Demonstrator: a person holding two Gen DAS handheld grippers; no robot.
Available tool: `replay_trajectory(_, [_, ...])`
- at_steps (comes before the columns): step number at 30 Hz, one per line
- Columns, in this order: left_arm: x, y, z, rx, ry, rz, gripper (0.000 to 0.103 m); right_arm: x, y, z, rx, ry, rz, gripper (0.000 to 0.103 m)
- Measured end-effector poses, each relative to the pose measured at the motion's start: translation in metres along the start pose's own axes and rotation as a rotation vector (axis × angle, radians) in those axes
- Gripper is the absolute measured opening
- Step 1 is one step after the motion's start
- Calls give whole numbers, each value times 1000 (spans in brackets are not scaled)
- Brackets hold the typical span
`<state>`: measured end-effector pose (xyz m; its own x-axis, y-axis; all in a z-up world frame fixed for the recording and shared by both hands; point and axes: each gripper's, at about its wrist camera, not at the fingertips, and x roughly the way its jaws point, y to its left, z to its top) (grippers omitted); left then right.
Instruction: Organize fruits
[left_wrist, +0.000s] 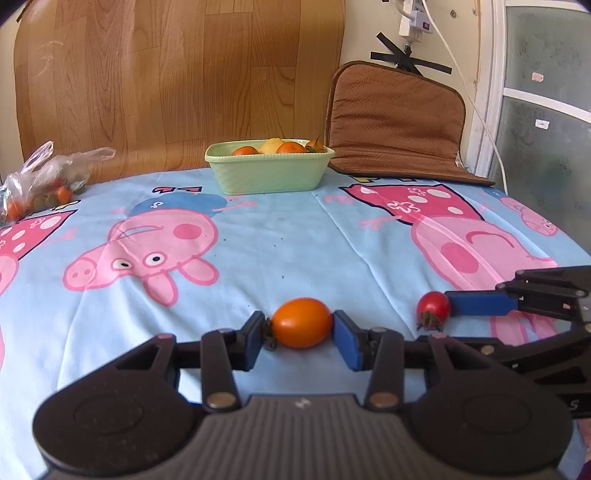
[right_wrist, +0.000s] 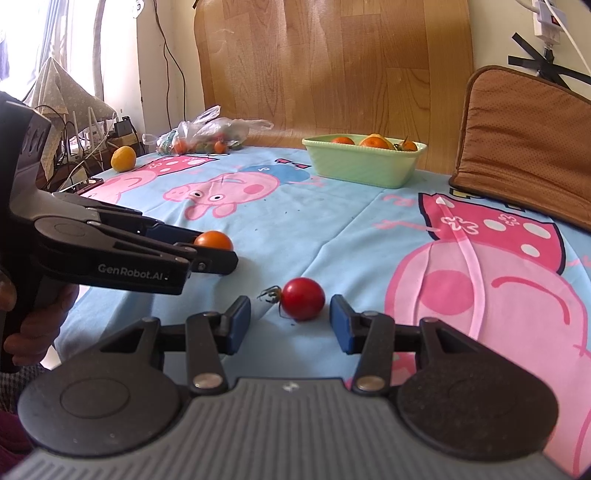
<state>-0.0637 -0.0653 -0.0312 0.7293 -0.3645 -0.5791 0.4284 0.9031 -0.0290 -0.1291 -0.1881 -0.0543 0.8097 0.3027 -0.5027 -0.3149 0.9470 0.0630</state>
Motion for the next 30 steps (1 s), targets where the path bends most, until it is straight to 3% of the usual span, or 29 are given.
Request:
replay_trajectory(13, [-4,-6,0,2,-7,-32,40,1,-2,0,1,-6,-13,50])
replay_trajectory(17, [-2,-6,0,2,-3,-40,40,2,4,0,-25,-3,-11,29])
replay_trajectory(20, [-2,-4,3,-8,-1,-52,40,3,3,4,-22,0,3,29])
replay_trajectory(25, [1,7,22,-24,-11,-68,40,9,-6,17,4,-29,18,29])
replay_trajectory(30, [20,21,66,-8,-42,-51,40,27,-20,51,-14,-79,31,29])
